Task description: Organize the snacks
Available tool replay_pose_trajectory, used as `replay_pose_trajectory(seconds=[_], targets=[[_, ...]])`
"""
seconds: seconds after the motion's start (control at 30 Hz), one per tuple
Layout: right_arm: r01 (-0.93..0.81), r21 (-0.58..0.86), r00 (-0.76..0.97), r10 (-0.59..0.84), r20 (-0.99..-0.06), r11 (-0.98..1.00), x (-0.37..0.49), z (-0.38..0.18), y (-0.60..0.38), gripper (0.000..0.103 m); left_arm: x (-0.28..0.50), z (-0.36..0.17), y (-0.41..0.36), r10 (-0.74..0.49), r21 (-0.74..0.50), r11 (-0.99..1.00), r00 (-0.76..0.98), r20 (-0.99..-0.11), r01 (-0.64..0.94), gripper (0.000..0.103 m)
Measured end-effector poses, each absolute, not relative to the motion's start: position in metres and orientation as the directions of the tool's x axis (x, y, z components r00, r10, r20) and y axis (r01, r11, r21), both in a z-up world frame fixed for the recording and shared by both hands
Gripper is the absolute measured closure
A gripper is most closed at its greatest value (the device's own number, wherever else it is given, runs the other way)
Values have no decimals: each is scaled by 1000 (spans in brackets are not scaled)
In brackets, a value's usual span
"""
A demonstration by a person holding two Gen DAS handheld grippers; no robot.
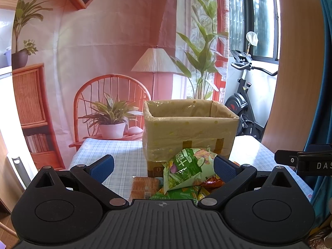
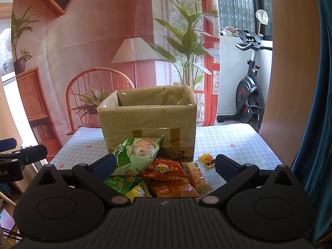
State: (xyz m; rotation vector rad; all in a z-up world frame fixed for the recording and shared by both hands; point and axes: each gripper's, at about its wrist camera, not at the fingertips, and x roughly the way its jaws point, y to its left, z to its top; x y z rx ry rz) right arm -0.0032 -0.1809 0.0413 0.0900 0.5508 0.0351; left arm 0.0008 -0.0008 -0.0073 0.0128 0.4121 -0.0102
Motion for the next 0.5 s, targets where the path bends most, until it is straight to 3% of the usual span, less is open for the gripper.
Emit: replay_pose_trajectory(seconds=[0.5], targets=[[-9,94,852,57,-521,996,-4,42,-181,0,1,-8,-1,-8,8,1000,916,-401,12,0]])
